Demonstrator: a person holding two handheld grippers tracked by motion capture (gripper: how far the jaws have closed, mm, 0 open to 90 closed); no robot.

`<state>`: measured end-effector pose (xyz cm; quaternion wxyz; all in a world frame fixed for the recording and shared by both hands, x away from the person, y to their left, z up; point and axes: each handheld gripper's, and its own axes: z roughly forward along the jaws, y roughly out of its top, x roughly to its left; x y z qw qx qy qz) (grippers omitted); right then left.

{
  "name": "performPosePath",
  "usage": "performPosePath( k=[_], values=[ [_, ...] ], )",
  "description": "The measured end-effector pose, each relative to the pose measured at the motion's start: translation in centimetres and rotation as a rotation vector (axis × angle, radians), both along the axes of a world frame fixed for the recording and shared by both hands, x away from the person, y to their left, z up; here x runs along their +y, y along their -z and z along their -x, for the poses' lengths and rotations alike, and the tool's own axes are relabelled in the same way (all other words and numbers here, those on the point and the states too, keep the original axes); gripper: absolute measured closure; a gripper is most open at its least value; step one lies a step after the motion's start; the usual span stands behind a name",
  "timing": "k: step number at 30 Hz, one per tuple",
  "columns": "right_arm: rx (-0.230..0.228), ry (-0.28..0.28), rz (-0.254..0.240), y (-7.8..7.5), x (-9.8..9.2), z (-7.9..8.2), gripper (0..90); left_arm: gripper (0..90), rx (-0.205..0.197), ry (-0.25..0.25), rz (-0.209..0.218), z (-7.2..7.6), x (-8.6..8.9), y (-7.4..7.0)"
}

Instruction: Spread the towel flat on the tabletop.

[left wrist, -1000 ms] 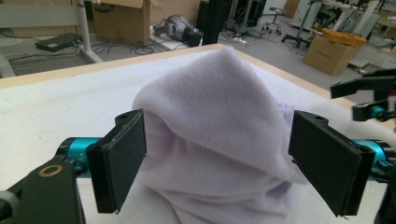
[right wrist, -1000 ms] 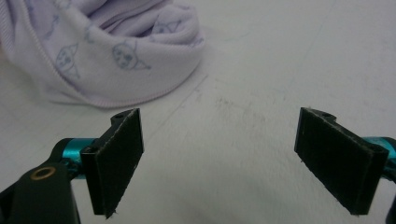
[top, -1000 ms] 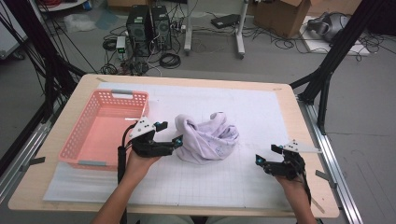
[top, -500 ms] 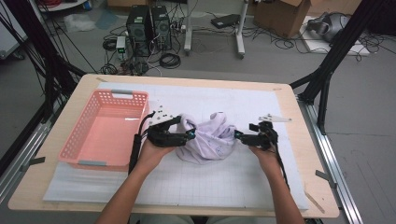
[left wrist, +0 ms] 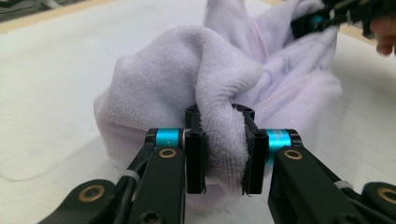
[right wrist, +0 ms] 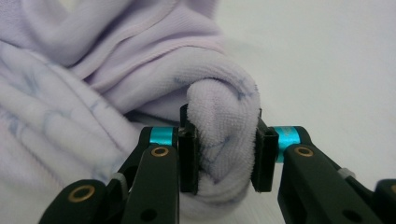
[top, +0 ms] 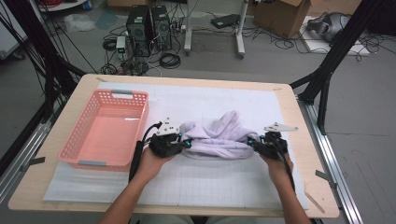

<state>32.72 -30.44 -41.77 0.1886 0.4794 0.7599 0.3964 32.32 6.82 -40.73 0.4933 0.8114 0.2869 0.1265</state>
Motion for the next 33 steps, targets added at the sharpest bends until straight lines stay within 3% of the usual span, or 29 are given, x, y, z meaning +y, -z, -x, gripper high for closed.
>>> performPosePath(
  k=[4, 7, 9, 11, 14, 18, 19, 22, 25, 27, 29, 33],
  values=[
    [0.01, -0.012, 0.032, 0.1, -1.5, 3.4, 69.1, 75.5, 0.016, 0.071, -0.031, 1.2, -0.8, 0.3],
    [0.009, -0.079, 0.031, 0.8, -1.9, 5.5, 63.8, 66.7, 0.054, 0.061, -0.025, 1.5, -0.6, 0.2],
    [-0.016, -0.111, 0.005, 0.5, -2.3, 6.2, 55.9, 52.8, 0.054, 0.023, 0.02, 1.2, -0.2, -0.5],
    [-0.075, -0.123, 0.004, -0.1, -2.5, 6.6, 51.1, 44.1, 0.036, 0.001, 0.063, 0.9, -0.1, -1.6],
    [-0.155, -0.113, -0.004, -1.0, -2.7, 7.0, 45.6, 41.1, -0.001, -0.007, 0.066, 0.2, -0.7, -3.1],
    [-0.195, -0.123, -0.066, -1.6, -3.4, 7.2, 43.4, 39.8, -0.021, -0.013, 0.065, -1.6, -2.1, -4.5],
    [-0.208, -0.118, -0.073, -1.8, -3.6, 7.3, 43.3, 39.5, -0.032, -0.009, 0.044, -2.0, -2.6, -4.7],
    [-0.211, -0.098, -0.072, -1.9, -4.0, 7.3, 43.3, 39.9, -0.009, 0.024, -0.02, -3.2, -4.6, -4.0],
    [-0.194, -0.086, -0.07, -1.4, -4.2, 7.1, 43.6, 44.9, 0.031, 0.039, -0.105, -4.4, -6.8, -2.6],
    [-0.184, -0.083, -0.069, -1.2, -4.1, 7.0, 43.6, 43.7, 0.076, 0.049, -0.113, -5.1, -8.1, -1.7],
    [-0.183, -0.084, -0.07, -1.1, -4.2, 6.8, 43.5, 41.5, 0.105, 0.068, -0.151, -5.5, -9.4, -1.1],
    [-0.167, -0.09, -0.082, -1.0, -4.0, 6.0, 45.4, 42.2, 0.095, 0.068, -0.257, -5.5, -11.3, 0.3]
  ],
)
